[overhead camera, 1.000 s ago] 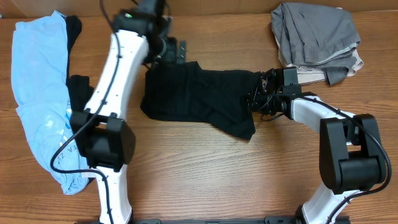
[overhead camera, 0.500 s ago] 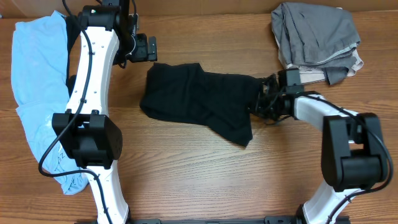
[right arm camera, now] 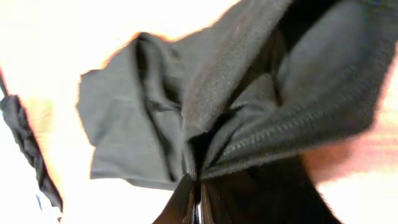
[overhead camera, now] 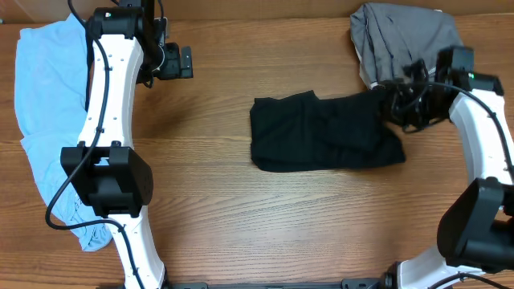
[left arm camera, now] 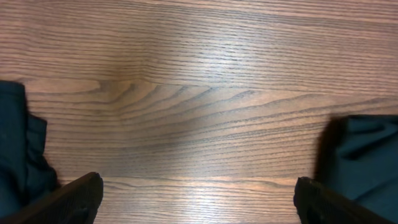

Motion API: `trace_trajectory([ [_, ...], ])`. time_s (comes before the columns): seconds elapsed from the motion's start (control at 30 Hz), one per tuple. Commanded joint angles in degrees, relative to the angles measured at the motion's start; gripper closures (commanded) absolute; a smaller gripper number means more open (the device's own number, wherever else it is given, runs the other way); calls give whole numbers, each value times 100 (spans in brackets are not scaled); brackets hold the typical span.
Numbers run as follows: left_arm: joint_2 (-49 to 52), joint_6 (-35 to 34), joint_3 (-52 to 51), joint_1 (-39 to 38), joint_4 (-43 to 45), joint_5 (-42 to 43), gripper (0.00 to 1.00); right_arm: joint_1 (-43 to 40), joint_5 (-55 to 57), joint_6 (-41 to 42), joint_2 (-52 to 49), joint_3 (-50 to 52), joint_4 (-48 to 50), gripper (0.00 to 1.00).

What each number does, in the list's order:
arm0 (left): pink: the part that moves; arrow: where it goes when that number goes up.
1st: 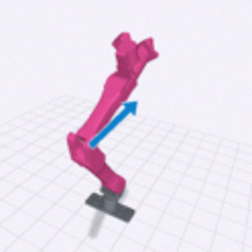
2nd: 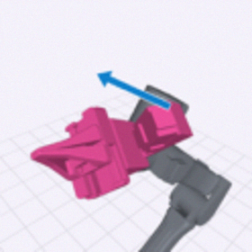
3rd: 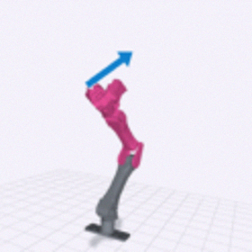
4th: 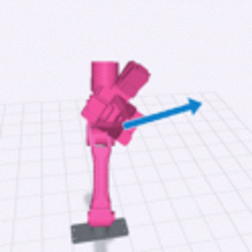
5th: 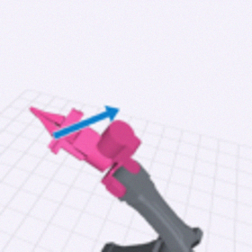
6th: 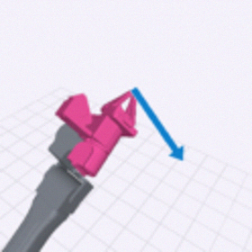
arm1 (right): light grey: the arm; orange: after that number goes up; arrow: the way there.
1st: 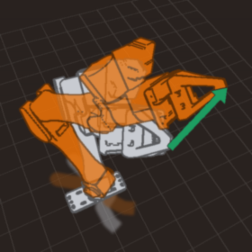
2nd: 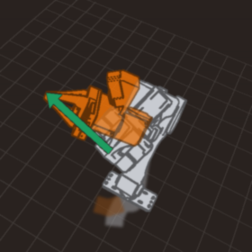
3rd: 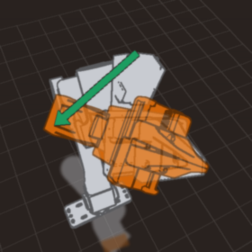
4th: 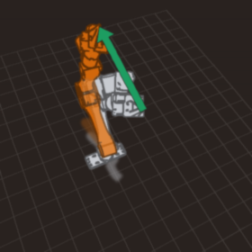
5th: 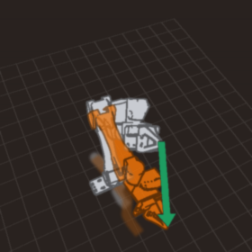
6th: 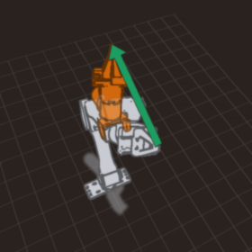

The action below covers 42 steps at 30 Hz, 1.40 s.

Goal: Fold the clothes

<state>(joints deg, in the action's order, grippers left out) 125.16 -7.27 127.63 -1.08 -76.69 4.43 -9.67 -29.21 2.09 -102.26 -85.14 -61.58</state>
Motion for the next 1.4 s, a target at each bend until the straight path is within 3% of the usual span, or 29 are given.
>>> trace_trajectory([
  [0.0, 17, 138, 94, -2, 17, -39, 0, 629, -33, -120, 122, -417, 57, 96],
  [0.43, 17, 175, 72, -7, 46, -37, 0, 3901, 1602, 1016, -599, -455, 1641, 94],
  [0.47, 20, 177, 68, -7, 50, -39, 0, 4065, 1615, 1016, -719, -455, 1755, 85],
  [0.57, 20, 175, 33, -7, 90, -37, 0, 4350, 1659, 1019, -942, -455, 1904, 34],
  [0.6, 20, 177, 33, -7, 90, -39, 0, 4378, 1655, 1019, -946, -455, 1912, 23],
  [0.63, 20, 177, 15, -7, 107, -39, 0, 4382, 1652, 1019, -935, -463, 1917, 15],
  [0.73, 20, 177, -11, -7, 153, -37, 0, 4341, 1589, 1040, -785, -693, 1718, 6],
  [0.87, 20, 175, -188, -7, 308, -37, 0, 4138, 1576, 1014, -271, -1727, 800, 3],
  [0.97, 20, 175, -302, -7, 348, -35, 0, 4096, 1910, 1010, -229, -1899, 476, 2],
  [1.17, 20, 177, -476, -7, 466, -37, 0, 3967, 2472, 927, -343, -1482, 76, 4],
  [1.37, 20, 177, -566, -7, 509, -37, 0, 3952, 2708, 772, -450, -640, 577, 19],
])
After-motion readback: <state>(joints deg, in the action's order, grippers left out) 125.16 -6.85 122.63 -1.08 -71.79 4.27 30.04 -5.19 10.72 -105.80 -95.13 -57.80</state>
